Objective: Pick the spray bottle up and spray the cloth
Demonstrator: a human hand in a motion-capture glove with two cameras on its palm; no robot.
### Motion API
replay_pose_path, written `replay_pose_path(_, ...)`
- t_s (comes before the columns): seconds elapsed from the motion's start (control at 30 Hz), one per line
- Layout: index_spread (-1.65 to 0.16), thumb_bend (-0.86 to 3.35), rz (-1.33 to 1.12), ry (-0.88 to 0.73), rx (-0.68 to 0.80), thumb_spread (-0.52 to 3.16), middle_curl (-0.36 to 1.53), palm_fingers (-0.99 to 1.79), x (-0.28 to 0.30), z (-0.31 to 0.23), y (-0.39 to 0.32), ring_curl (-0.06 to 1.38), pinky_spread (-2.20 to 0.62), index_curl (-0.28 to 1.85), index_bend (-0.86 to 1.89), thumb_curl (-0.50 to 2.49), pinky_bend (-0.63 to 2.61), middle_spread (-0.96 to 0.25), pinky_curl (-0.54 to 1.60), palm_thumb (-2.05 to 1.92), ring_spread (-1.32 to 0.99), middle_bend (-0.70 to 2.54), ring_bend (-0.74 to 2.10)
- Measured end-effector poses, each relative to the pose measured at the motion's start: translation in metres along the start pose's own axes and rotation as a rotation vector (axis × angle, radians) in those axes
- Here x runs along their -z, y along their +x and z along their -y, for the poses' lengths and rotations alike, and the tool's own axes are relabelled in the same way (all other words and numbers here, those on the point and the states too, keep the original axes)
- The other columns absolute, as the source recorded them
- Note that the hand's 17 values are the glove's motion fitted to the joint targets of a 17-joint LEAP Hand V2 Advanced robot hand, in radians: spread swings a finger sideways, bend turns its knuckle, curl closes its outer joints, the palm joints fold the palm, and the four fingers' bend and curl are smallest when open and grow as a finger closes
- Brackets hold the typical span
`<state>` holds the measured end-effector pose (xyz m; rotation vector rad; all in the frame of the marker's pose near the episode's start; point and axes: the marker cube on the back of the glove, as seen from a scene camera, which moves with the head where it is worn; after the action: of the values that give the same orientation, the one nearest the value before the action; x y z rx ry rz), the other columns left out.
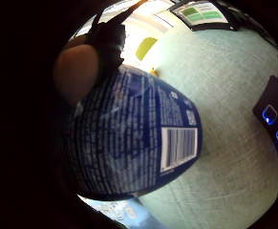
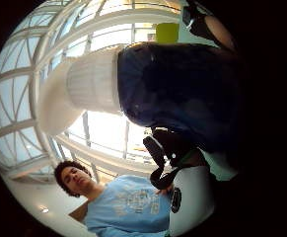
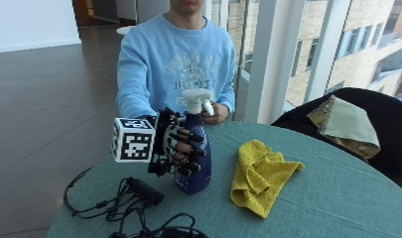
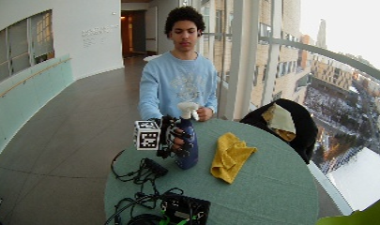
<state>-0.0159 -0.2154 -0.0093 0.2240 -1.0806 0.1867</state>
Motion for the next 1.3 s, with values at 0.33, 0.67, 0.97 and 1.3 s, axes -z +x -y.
replay_pose_path(0.33, -0.32, 0.04, -0.030, 0.066, 0.043, 0.91, 0.38, 0.85, -0.007, 0.007, 0.000, 0.30, 0.30, 0.34, 0.21, 0.32, 0.18, -0.07, 0.30, 0.70, 0.07, 0.24, 0.28)
replay_pose_path(0.67, -0.28, 0.03, -0.060, 0.065, 0.071, 0.88, 0.40, 0.96, -0.006, 0.007, -0.003, 0.33, 0.30, 0.36, 0.15, 0.41, 0.17, -0.09, 0.30, 0.84, 0.05, 0.24, 0.34)
replay_pose_path(0.97, -0.26, -0.01, -0.138, -0.059, 0.040, 0.85, 0.42, 1.00, 0.000, -0.006, -0.021, 0.34, 0.29, 0.36, 0.13, 0.47, 0.18, -0.09, 0.30, 0.87, 0.05, 0.25, 0.35)
replay_pose_path(1.3, -0.25, -0.03, -0.232, -0.233, -0.016, 0.84, 0.42, 1.06, 0.016, -0.019, -0.045, 0.36, 0.28, 0.35, 0.12, 0.50, 0.19, -0.08, 0.32, 0.84, 0.05, 0.24, 0.38)
